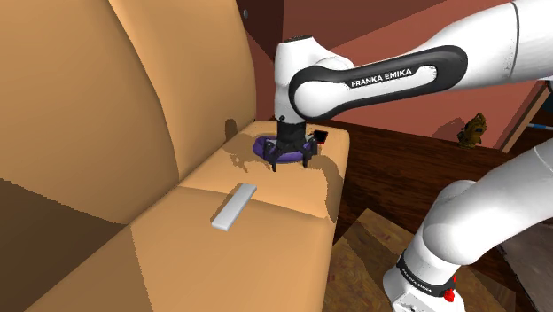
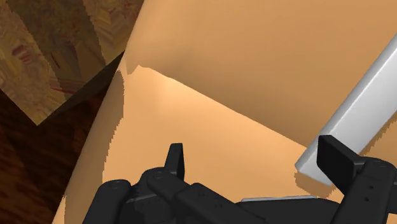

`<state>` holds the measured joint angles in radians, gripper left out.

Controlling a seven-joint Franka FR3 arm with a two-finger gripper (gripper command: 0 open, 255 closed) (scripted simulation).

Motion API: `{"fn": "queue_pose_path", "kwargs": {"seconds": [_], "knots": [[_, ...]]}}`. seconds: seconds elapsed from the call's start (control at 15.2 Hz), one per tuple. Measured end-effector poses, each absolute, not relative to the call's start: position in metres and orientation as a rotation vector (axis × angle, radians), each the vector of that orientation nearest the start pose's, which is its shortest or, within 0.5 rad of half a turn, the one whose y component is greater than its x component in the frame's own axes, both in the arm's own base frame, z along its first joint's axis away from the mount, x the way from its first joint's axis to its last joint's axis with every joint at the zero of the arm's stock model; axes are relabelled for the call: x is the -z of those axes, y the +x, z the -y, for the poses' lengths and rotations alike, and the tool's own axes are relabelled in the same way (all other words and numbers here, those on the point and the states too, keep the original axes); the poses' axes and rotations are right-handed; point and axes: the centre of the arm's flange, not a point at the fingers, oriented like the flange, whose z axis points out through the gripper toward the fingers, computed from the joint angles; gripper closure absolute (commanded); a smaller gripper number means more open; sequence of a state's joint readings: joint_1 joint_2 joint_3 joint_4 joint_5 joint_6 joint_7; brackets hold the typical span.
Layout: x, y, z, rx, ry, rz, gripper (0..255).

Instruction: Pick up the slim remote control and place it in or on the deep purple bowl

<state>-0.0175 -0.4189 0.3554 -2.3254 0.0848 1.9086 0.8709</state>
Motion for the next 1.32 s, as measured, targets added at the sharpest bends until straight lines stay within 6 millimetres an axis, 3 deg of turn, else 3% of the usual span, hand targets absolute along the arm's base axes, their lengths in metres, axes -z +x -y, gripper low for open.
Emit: {"fn": "queue_pose_path", "kwargs": {"seconds": [0.53, 0.99, 1.32], "knots": [[-0.426, 0.465, -0.221, -0.026, -2.954, -1.215, 0], [-0.377, 0.525, -0.264, -0.075, -2.839, -1.442, 0], [-0.349, 0.530, -0.268, -0.080, -2.824, -1.470, 0]]}}
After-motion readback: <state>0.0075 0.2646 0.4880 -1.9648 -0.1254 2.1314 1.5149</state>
